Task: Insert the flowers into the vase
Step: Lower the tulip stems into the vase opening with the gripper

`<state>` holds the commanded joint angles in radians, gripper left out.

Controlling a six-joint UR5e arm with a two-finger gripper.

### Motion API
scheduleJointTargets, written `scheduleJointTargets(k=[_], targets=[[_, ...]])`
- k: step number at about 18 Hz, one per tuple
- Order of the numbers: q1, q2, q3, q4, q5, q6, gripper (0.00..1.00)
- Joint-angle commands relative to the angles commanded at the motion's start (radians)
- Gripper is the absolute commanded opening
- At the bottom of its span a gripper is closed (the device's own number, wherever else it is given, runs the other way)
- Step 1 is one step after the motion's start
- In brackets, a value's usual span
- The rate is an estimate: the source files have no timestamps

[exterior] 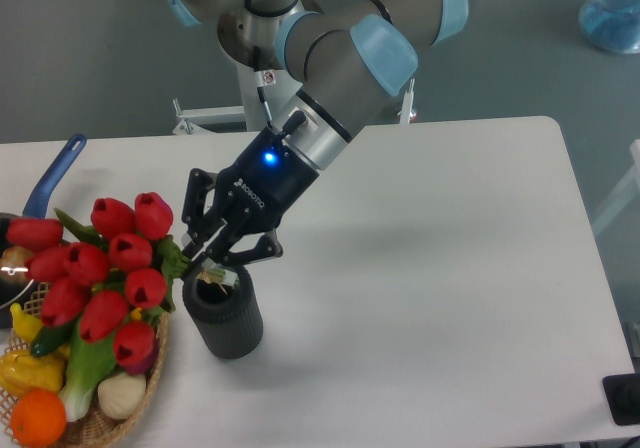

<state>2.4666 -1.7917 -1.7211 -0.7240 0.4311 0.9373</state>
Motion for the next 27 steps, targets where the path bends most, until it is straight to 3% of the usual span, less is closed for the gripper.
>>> scheduleJointTargets(k=[10,27], targets=[[0.021,-0.005,-0.018,0.002,-0.067,0.003,0.14],[0.015,-0.051,-0.022,0.003,-0.071,0.021,0.14]])
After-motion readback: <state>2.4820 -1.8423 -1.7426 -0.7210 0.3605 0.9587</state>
